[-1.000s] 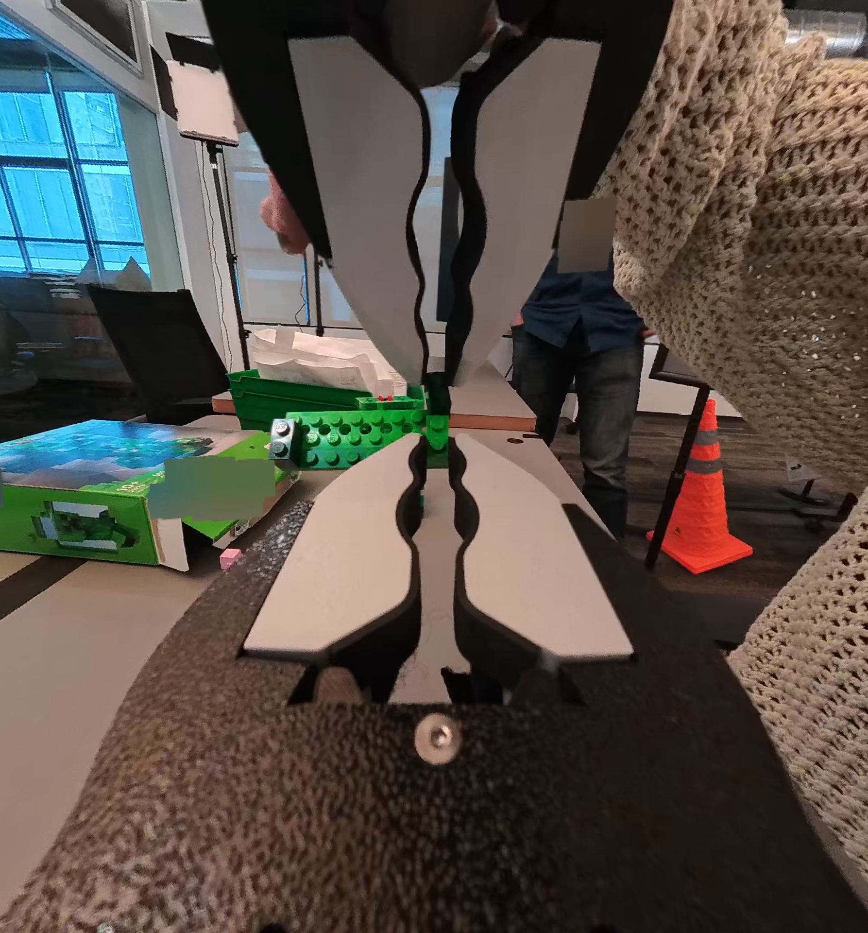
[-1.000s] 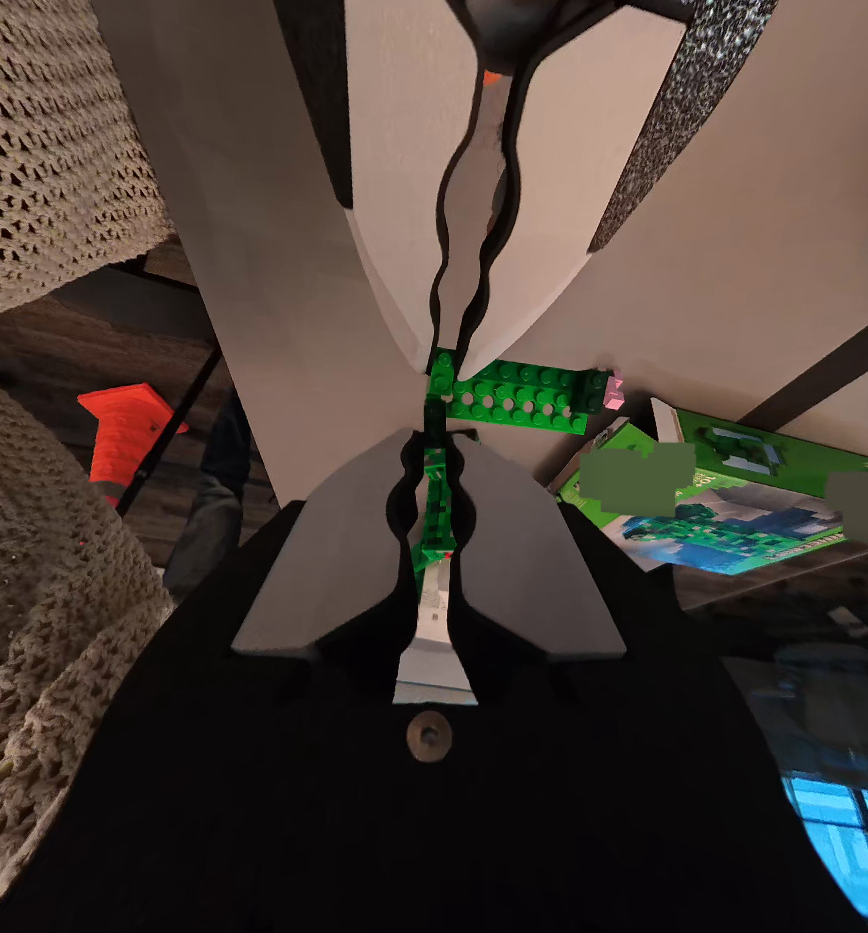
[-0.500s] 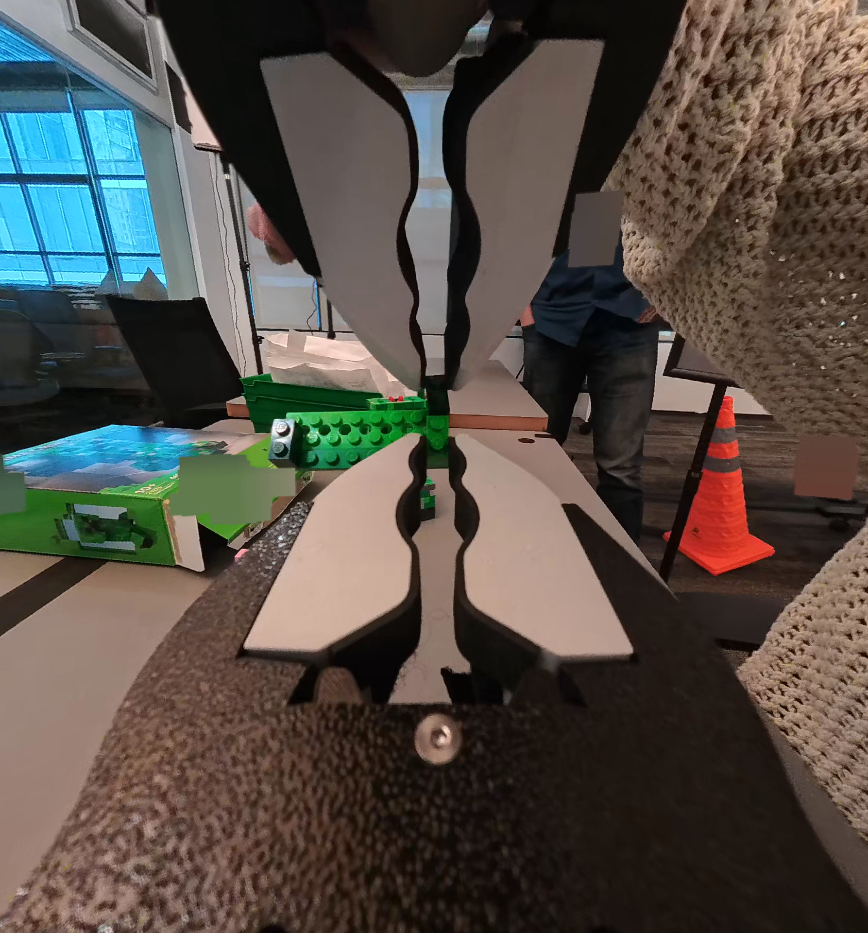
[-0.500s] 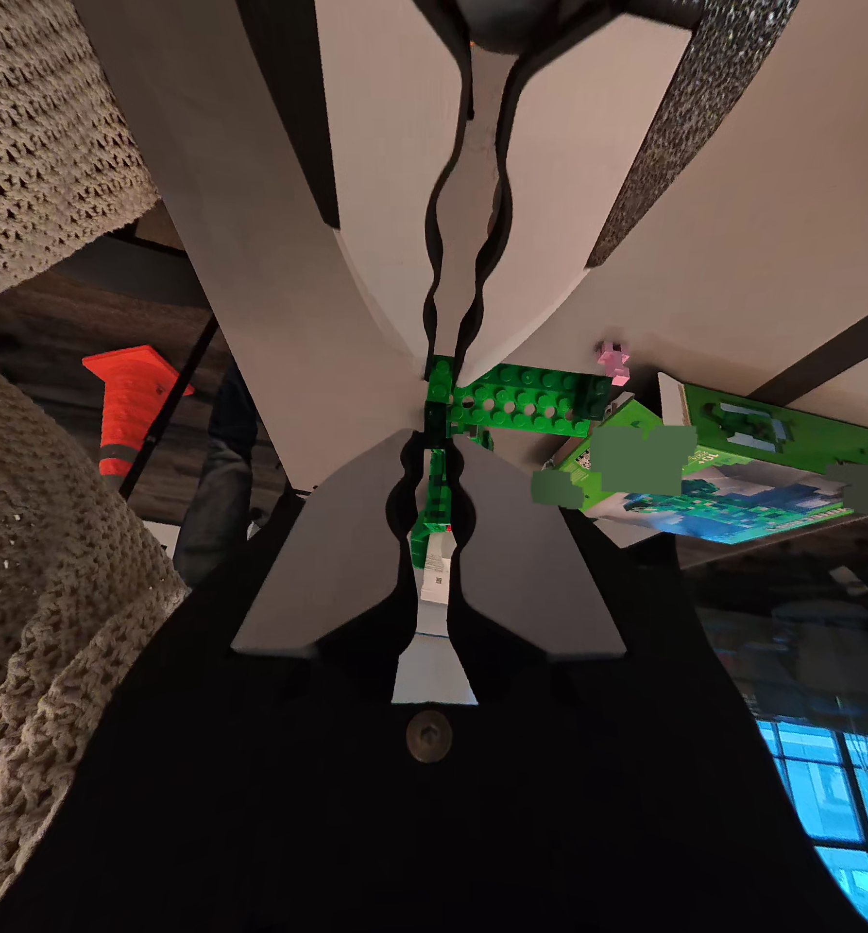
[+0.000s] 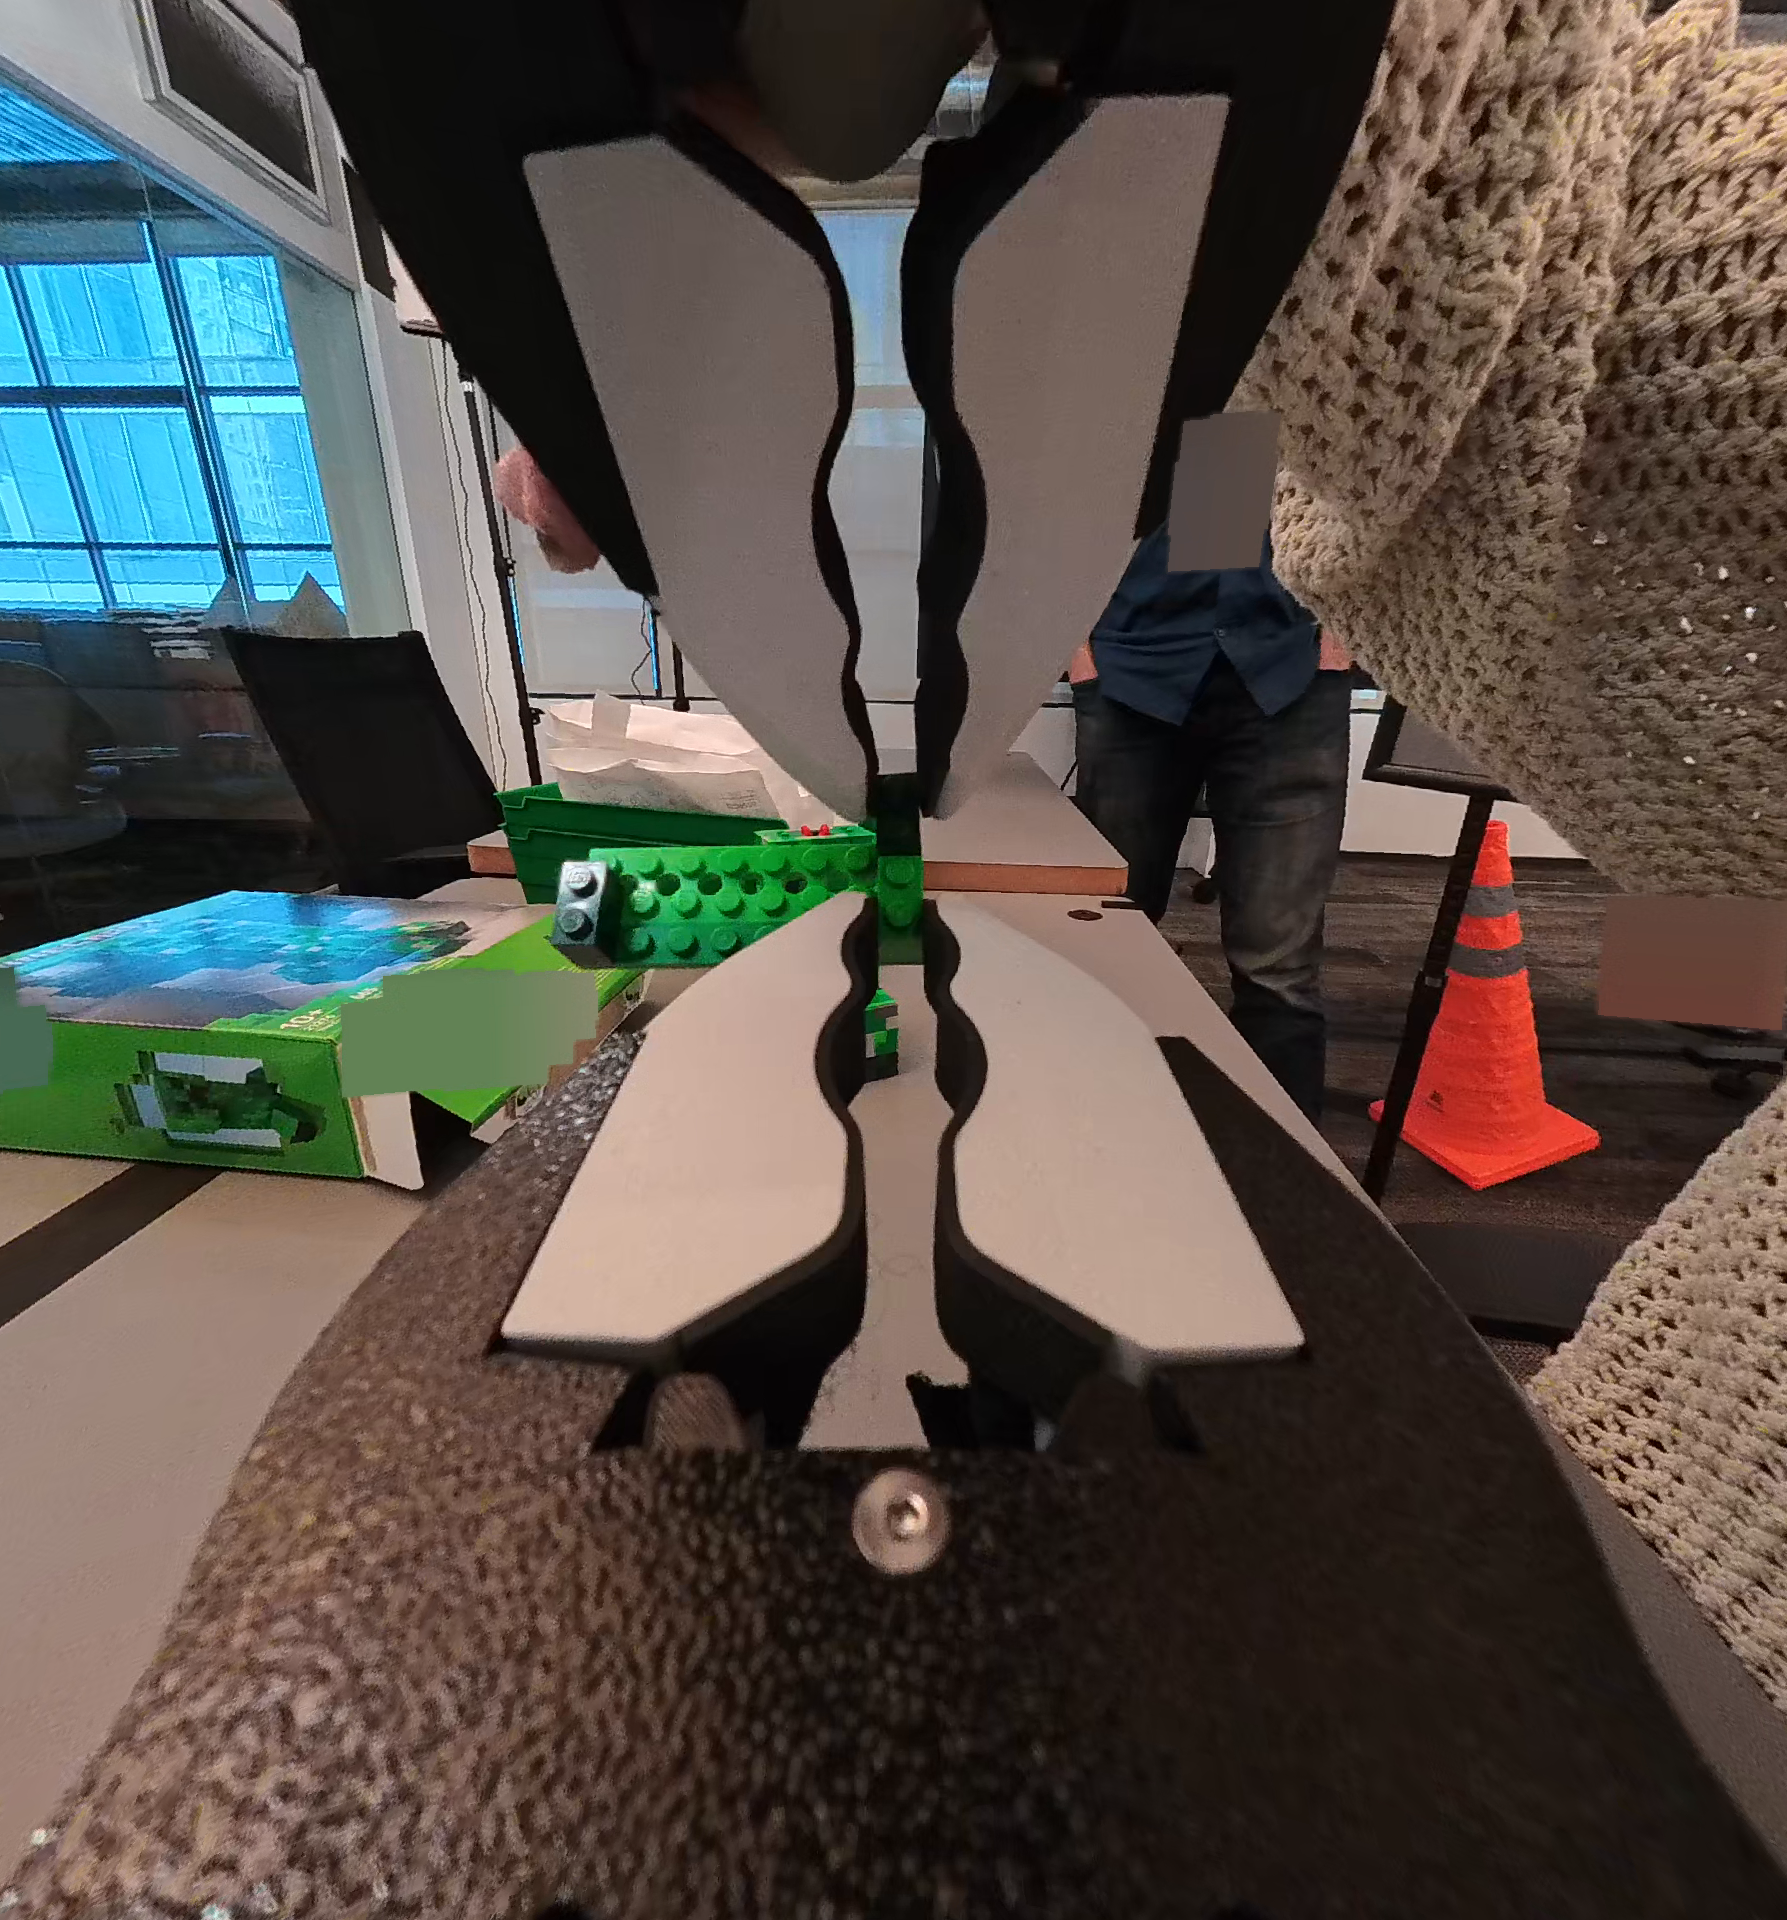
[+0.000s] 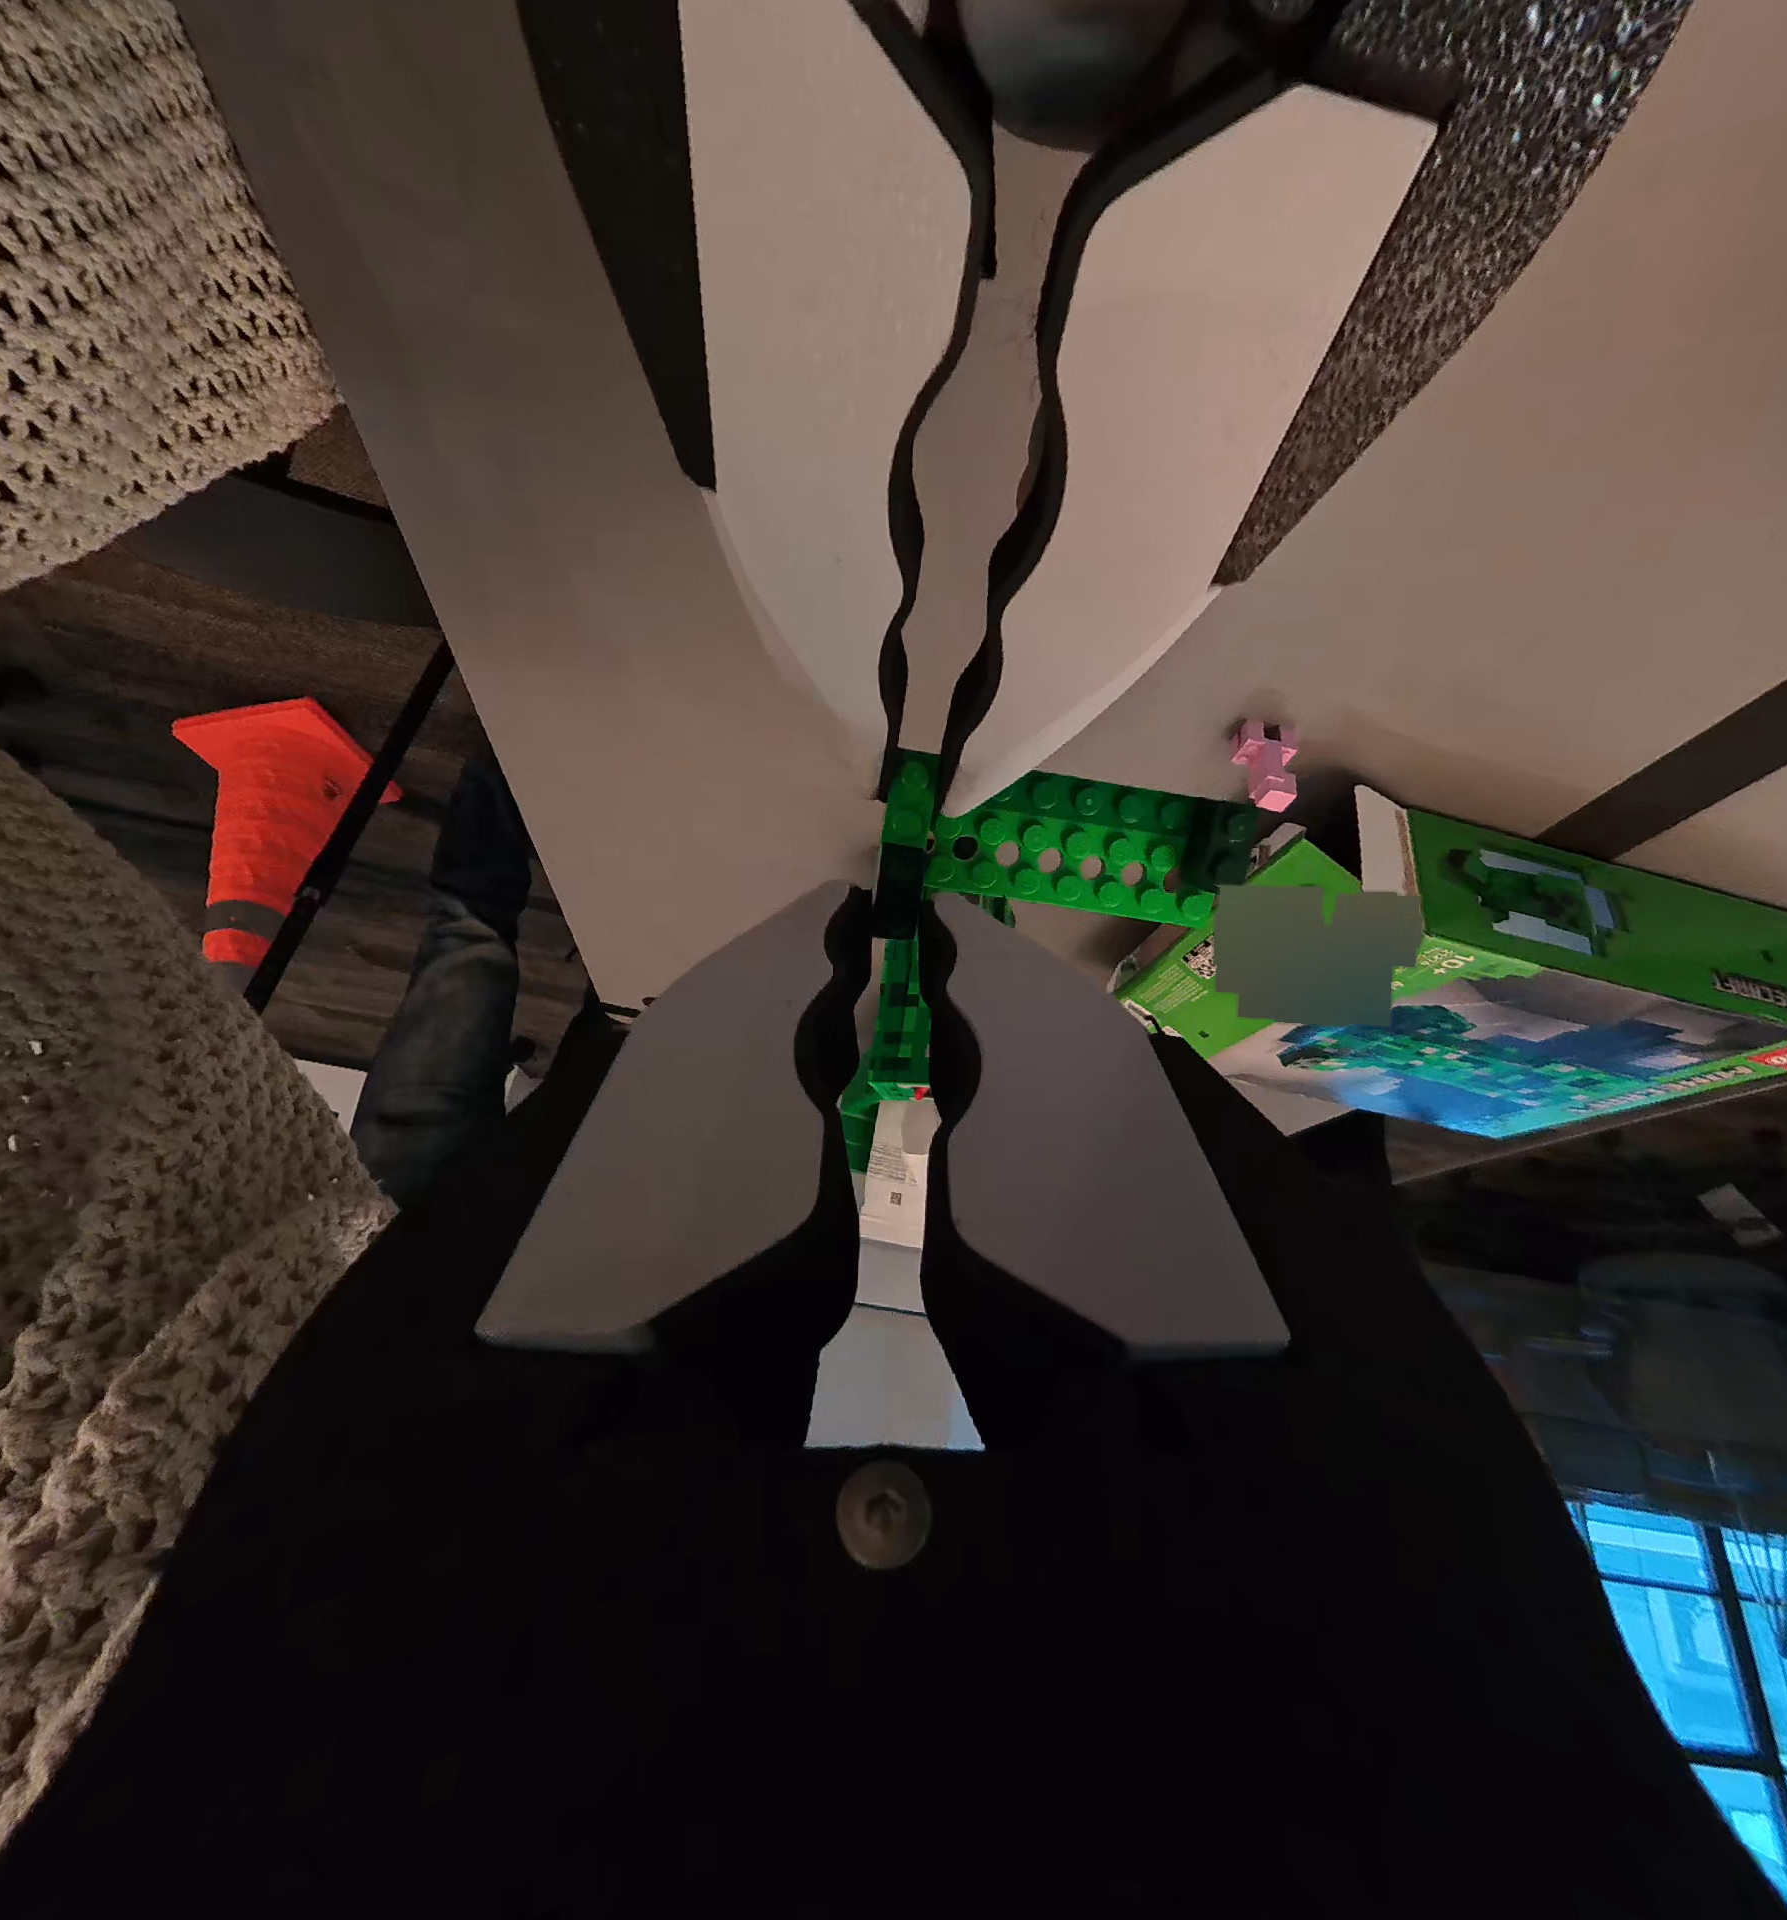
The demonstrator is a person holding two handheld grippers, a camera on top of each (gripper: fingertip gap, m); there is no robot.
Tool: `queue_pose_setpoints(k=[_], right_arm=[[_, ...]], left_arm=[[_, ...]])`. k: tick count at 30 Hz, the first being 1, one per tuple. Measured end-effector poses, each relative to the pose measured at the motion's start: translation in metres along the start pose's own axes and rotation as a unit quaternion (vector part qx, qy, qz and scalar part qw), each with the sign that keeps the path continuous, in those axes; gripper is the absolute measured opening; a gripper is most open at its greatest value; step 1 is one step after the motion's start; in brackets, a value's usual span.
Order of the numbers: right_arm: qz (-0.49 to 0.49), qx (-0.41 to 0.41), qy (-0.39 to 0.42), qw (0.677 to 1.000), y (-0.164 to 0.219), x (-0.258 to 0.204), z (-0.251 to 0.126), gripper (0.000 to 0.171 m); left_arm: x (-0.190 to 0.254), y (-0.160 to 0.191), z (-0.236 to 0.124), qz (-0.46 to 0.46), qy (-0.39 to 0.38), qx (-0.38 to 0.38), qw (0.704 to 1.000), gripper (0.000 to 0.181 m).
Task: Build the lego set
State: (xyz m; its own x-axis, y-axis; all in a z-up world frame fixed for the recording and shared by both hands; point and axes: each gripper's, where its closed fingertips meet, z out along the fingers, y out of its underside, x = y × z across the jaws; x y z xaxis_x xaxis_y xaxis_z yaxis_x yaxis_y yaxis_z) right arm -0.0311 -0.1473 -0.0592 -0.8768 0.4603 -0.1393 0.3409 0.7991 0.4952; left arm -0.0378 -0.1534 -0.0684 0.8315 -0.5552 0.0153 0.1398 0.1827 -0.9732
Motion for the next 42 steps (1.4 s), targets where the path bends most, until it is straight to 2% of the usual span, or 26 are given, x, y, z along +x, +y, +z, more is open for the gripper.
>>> queue_pose_setpoints(k=[15,21,25,28,30,32,34,36,40,42], right_arm=[[-0.003,-0.004,0.005,1.0,0.0,0.002,0.0,0.011],[0.0,0.011,0.022,1.0,-0.002,0.005,-0.005,0.02],[0.01,0.083,0.072,0.994,0.001,0.011,-0.027,0.036],[0.025,0.201,0.151,0.968,0.01,0.019,-0.05,0.04],[0.05,0.306,0.22,0.925,0.016,0.023,-0.065,0.042],[0.107,0.431,0.287,0.849,0.02,0.028,-0.081,0.044],[0.194,0.563,0.315,0.739,0.029,0.031,-0.091,0.046],[0.263,0.68,0.306,0.612,0.04,0.031,-0.086,0.053],[0.37,0.824,0.196,0.382,0.054,0.031,-0.049,0.057],[0.408,0.848,0.169,0.293,0.056,0.034,-0.03,0.057]], left_arm=[[-0.003,-0.001,-0.001,-0.002,-0.003,0.003,1.0,0.007],[-0.004,0.001,-0.001,-0.004,-0.004,0.002,1.0,0.007],[-0.007,0.001,-0.002,-0.007,-0.008,0.005,1.0,0.007],[-0.009,-0.002,-0.004,-0.009,-0.014,0.01,1.0,0.007],[-0.011,-0.003,-0.005,-0.013,-0.018,0.015,1.0,0.007],[-0.013,-0.004,-0.006,-0.016,-0.024,0.018,0.999,0.007],[-0.014,-0.003,-0.006,-0.016,-0.029,0.021,0.999,0.007],[-0.016,-0.002,-0.006,-0.014,-0.037,0.023,0.999,0.007],[-0.022,-0.003,-0.008,0.0,-0.064,0.036,0.997,0.007],[-0.026,-0.004,-0.011,0.009,-0.082,0.044,0.996,0.007]])
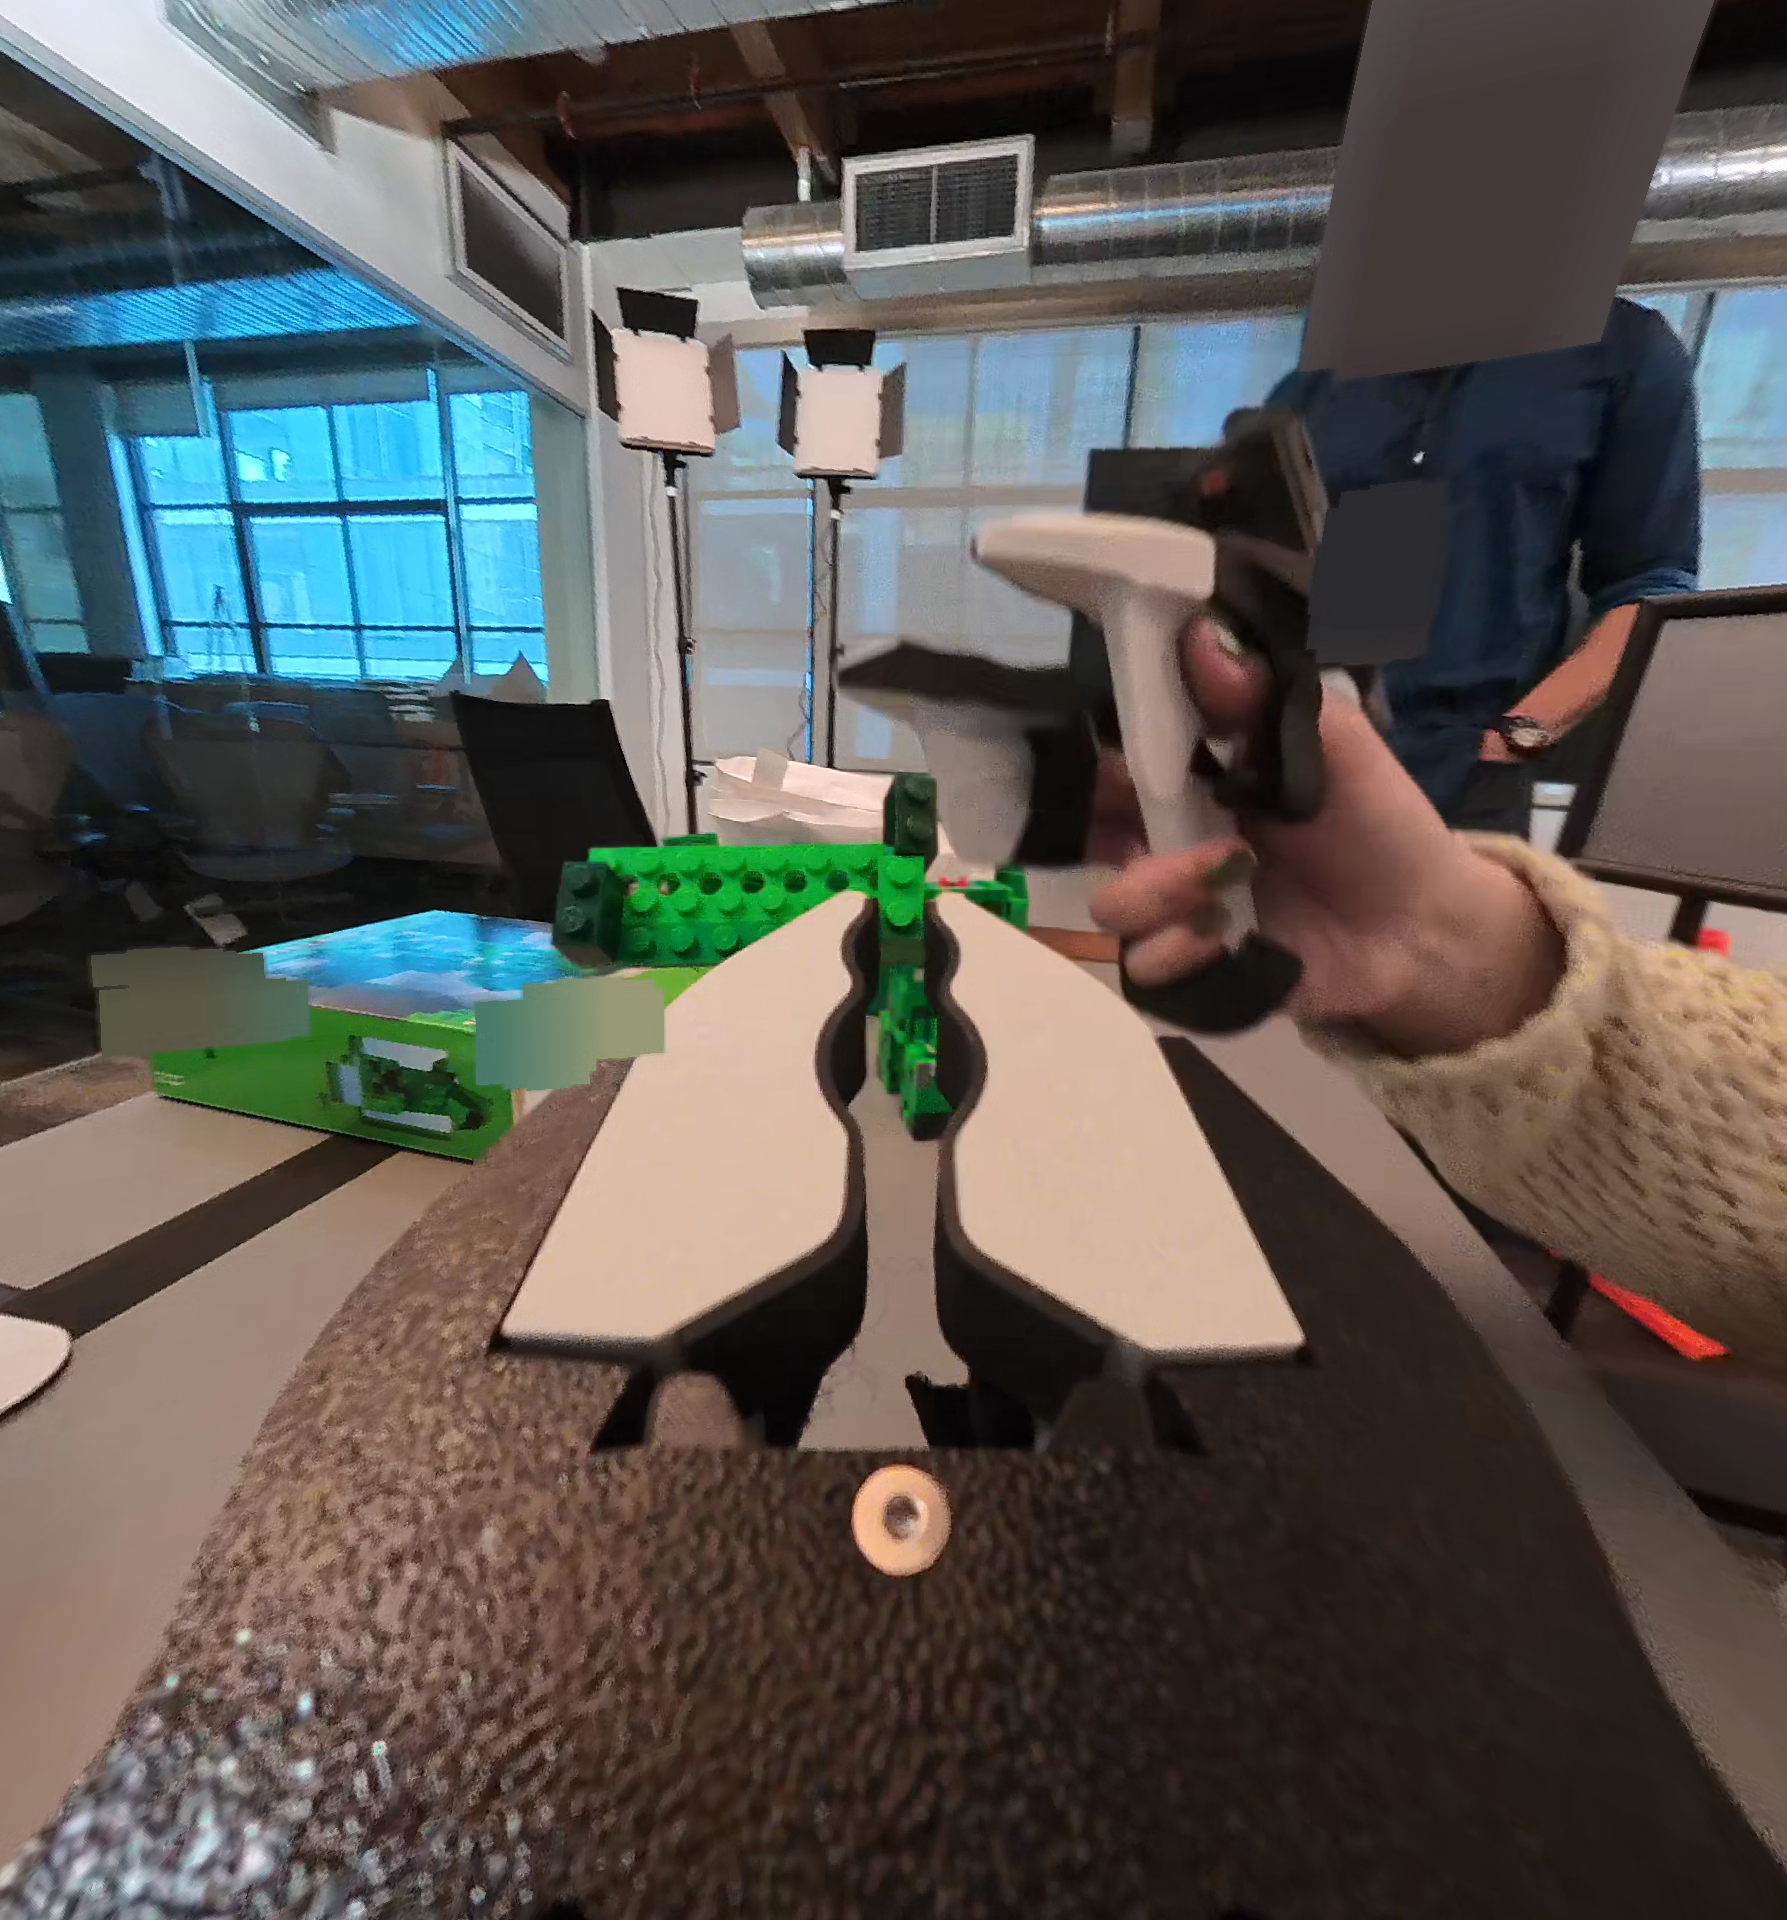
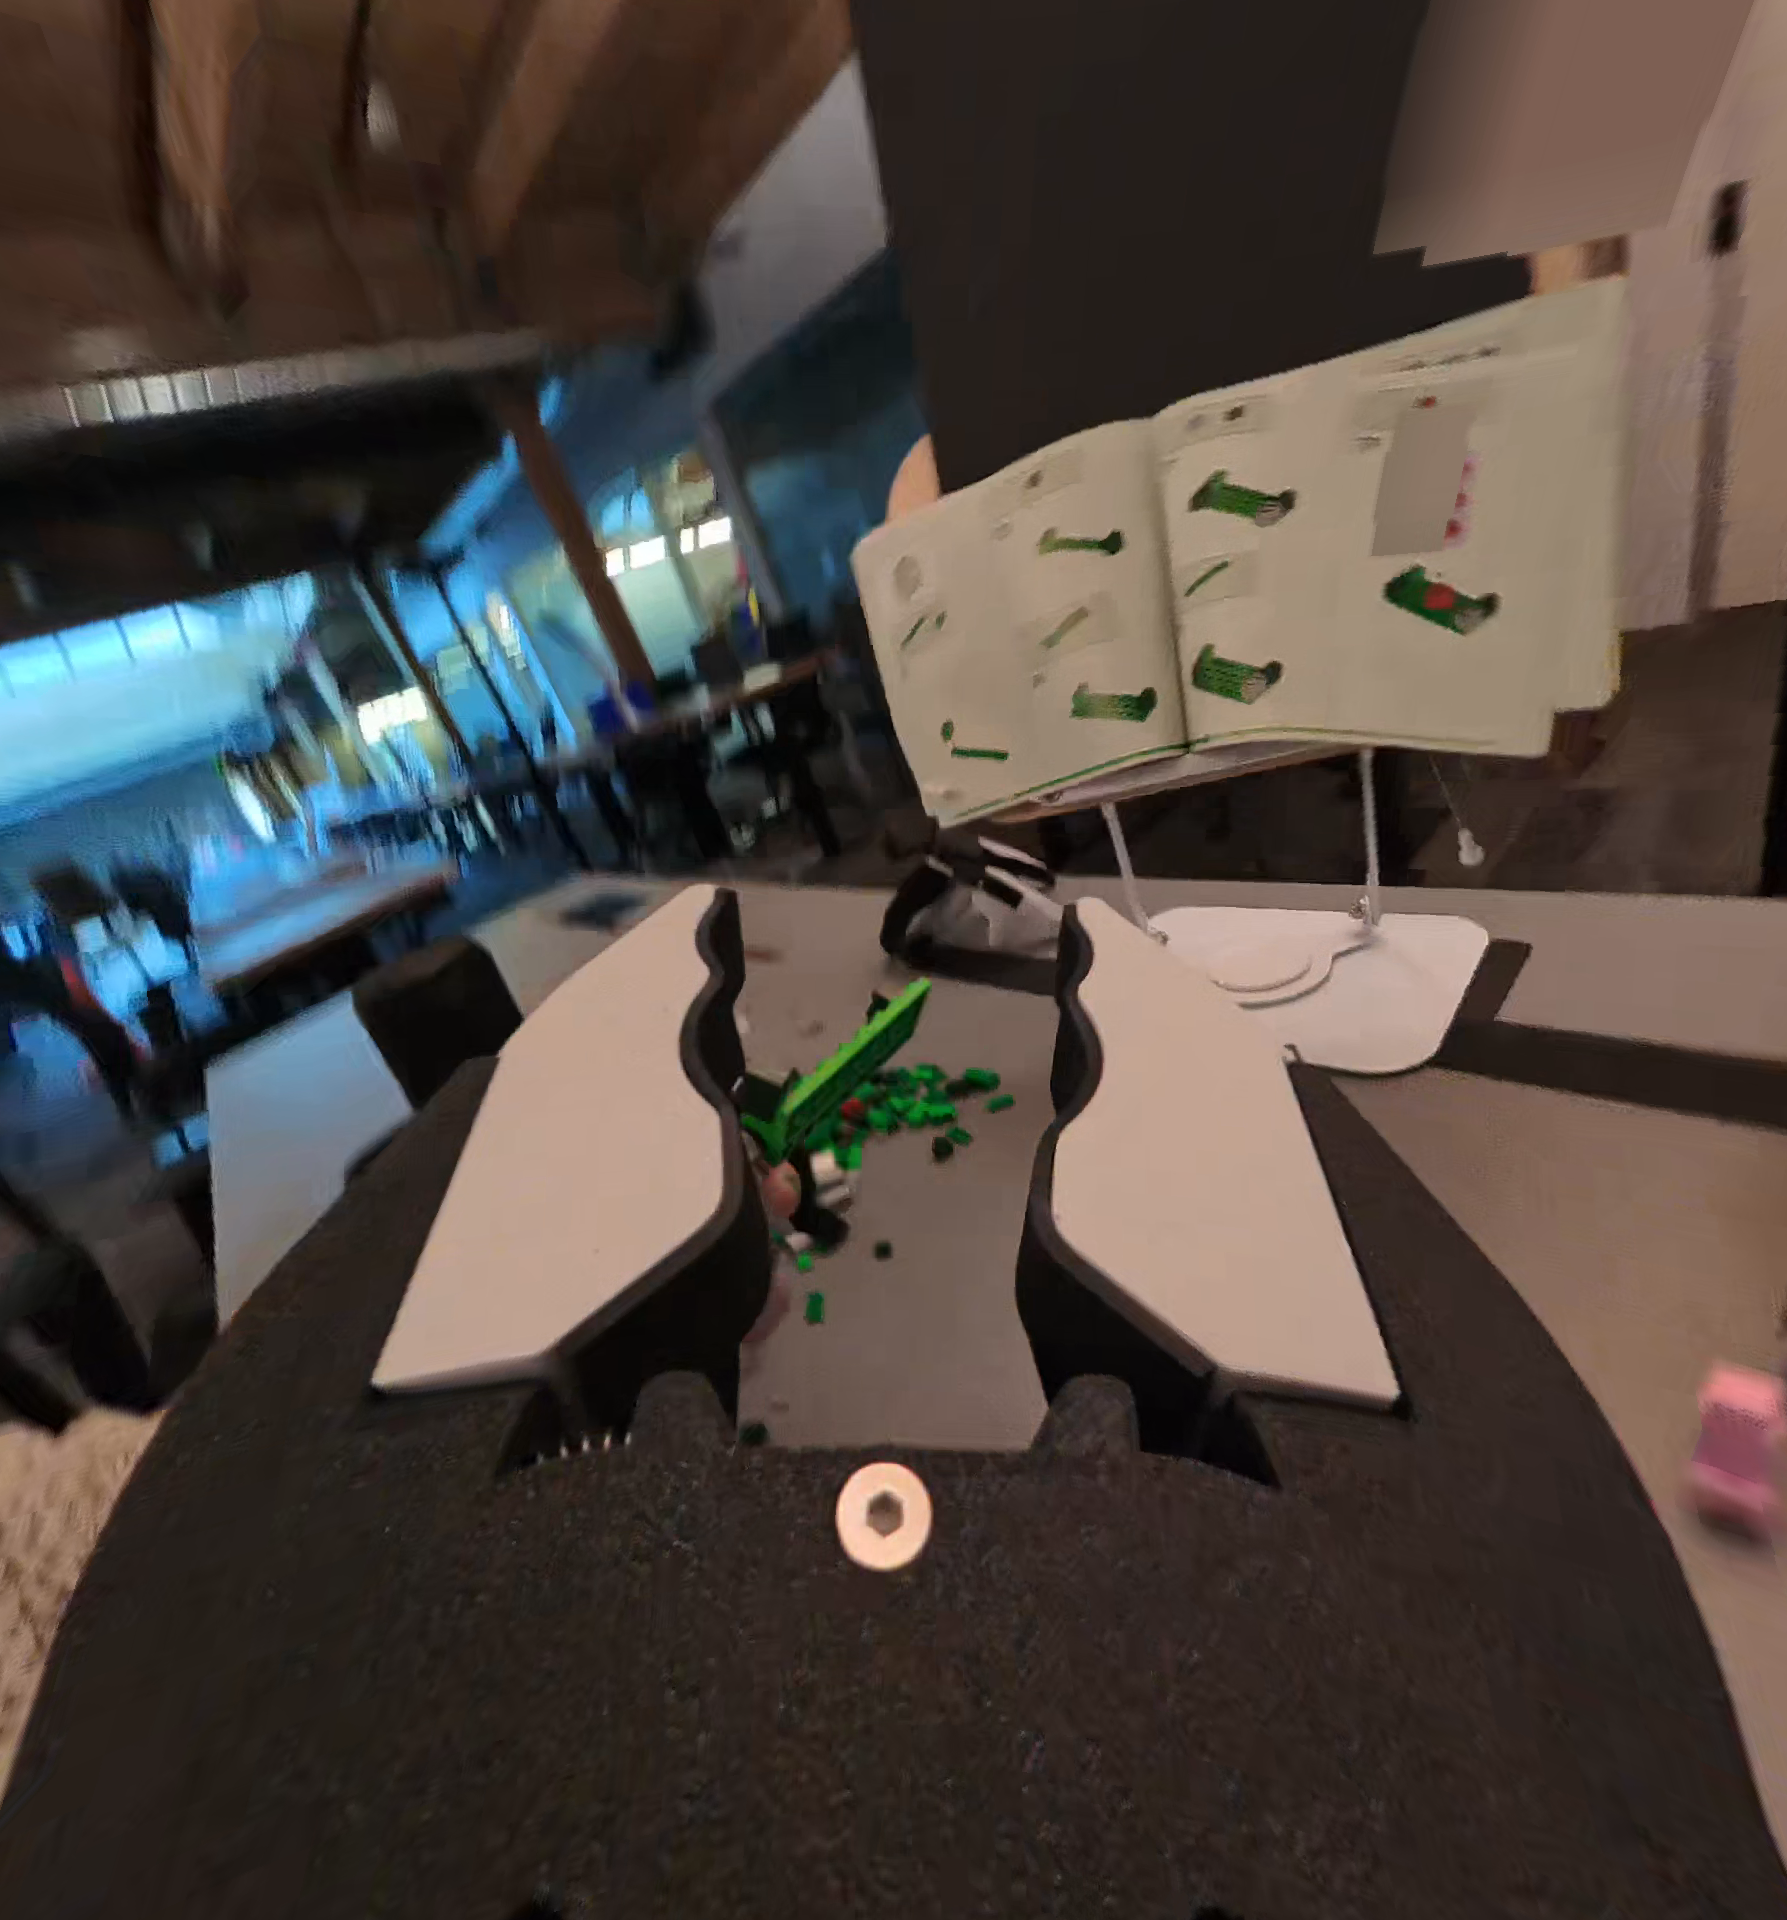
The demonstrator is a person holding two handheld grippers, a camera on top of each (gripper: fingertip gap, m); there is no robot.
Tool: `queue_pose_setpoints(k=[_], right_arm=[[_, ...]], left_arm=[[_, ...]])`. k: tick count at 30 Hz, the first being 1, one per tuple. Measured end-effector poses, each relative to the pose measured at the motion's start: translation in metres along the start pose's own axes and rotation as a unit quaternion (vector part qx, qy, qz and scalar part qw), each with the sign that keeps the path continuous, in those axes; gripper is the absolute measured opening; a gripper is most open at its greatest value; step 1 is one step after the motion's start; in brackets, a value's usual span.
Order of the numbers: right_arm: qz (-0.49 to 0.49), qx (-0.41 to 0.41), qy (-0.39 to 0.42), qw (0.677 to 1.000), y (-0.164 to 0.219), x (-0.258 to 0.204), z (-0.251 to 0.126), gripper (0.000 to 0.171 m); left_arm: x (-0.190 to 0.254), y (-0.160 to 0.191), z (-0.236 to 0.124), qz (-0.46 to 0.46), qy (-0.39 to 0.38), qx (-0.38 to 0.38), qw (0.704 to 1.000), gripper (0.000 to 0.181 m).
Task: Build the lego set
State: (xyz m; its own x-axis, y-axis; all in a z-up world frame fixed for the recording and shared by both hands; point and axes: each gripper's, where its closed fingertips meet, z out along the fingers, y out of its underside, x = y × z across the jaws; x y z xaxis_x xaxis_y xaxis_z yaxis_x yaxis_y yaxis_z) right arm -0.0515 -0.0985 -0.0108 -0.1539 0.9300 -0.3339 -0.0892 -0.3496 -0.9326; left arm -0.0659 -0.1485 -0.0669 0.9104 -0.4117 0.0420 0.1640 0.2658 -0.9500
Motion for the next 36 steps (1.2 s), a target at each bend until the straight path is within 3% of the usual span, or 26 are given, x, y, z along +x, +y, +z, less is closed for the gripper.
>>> queue_pose_setpoints(k=[5,10,19,23,36], right_arm=[[0.064,0.029,0.024,0.997,0.042,0.0,0.012,0.051],[0.076,0.022,0.015,0.997,0.059,-0.014,0.031,0.052],[0.087,0.013,0.018,0.996,0.069,-0.014,0.04,0.038],[0.082,0.024,0.006,0.996,0.067,-0.018,0.04,0.018],[0.01,0.044,-0.008,0.999,0.066,-0.027,0.035,0.015]], left_arm=[[-0.01,-0.003,-0.005,0.005,-0.035,0.023,0.999,0.007],[-0.014,-0.002,-0.006,0.022,-0.053,0.026,0.998,0.007],[-0.018,0.002,-0.007,0.039,-0.067,0.018,0.997,0.007],[-0.017,0.007,-0.006,0.063,-0.073,0.007,0.995,0.007],[-0.008,0.002,-0.006,0.142,-0.094,0.015,0.985,0.007]])
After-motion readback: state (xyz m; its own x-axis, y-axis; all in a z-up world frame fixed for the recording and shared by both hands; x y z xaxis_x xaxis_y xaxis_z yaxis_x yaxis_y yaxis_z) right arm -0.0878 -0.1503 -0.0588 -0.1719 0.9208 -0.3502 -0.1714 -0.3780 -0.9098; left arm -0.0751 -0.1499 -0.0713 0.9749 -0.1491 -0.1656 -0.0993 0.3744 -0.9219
